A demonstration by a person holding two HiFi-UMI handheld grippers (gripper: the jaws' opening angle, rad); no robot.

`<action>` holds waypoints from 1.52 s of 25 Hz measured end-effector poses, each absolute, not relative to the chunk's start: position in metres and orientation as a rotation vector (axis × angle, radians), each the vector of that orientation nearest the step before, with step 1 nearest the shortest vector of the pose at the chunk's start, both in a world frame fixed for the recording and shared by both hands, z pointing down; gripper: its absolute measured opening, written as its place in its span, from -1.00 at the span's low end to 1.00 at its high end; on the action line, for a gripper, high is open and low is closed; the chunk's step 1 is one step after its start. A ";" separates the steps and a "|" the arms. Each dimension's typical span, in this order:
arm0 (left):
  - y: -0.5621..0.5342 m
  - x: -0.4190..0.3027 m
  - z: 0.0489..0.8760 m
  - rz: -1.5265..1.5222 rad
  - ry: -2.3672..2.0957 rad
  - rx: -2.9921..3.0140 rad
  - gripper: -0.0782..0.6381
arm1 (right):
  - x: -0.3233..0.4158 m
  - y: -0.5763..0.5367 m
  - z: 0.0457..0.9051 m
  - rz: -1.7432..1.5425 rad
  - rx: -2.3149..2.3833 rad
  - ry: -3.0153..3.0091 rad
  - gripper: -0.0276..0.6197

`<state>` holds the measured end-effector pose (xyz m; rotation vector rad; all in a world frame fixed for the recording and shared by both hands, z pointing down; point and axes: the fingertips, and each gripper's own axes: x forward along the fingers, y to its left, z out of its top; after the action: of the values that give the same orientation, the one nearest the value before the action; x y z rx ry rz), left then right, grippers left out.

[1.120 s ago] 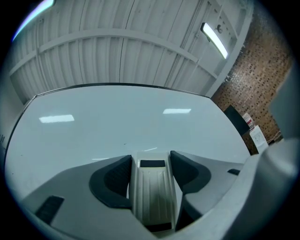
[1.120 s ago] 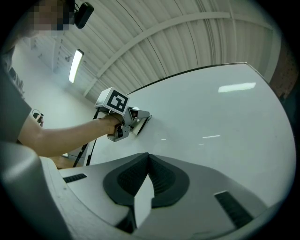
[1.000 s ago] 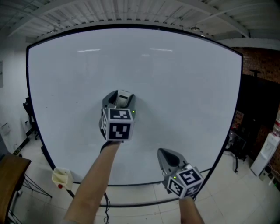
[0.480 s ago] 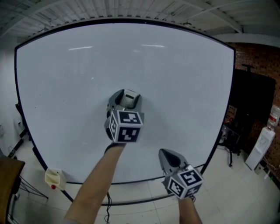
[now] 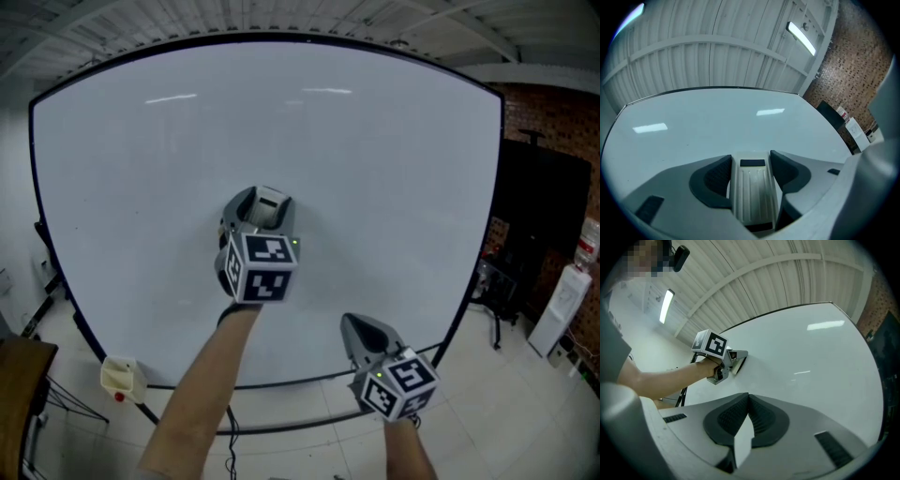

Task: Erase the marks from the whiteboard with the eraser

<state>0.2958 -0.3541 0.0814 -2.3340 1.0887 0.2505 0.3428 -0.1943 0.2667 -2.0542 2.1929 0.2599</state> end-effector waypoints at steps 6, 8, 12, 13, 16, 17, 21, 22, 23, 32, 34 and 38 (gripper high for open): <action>-0.375 0.246 0.078 0.271 1.171 -2.325 -0.06 | 0.318 -0.208 0.266 0.251 -2.008 2.230 -0.94; -0.382 0.226 0.078 0.284 1.201 -2.330 -0.06 | 0.306 -0.212 0.267 0.256 -1.990 2.252 -0.94; -0.385 0.210 0.083 0.273 1.207 -2.347 -0.06 | 0.285 -0.218 0.268 0.273 -1.943 2.294 -0.94; -0.384 0.208 0.084 0.270 1.207 -2.358 -0.06 | 0.282 -0.218 0.268 0.273 -1.937 2.299 -0.94; -0.384 0.191 0.088 0.277 1.216 -2.398 -0.06 | 0.275 -0.223 0.267 0.260 -1.921 2.309 -0.94; -0.385 0.181 0.090 0.281 1.225 -2.410 -0.06 | 0.271 -0.226 0.267 0.251 -1.911 2.318 -0.94; -0.390 0.139 0.108 0.243 1.289 -2.424 -0.06 | 0.244 -0.243 0.269 0.199 -1.838 2.386 -0.94; -0.392 0.128 0.114 0.222 1.307 -2.426 -0.06 | 0.234 -0.248 0.270 0.188 -1.817 2.407 -0.94; -0.393 0.116 0.123 0.200 1.325 -2.430 -0.06 | 0.224 -0.252 0.271 0.176 -1.800 2.427 -0.94; -0.412 -0.001 0.225 0.016 1.496 -2.501 -0.05 | 0.121 -0.298 0.291 0.092 -1.613 2.636 -0.94; -0.413 -0.023 0.250 -0.014 1.515 -2.528 -0.05 | 0.099 -0.304 0.298 0.073 -1.573 2.673 -0.94; -0.414 -0.070 0.300 -0.049 1.576 -2.574 -0.05 | 0.059 -0.312 0.315 0.021 -1.503 2.746 -0.94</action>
<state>-0.0700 -0.4140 0.3002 -2.5742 1.5760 -0.0487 0.0591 -0.3118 0.3153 -1.5028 2.7463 0.0210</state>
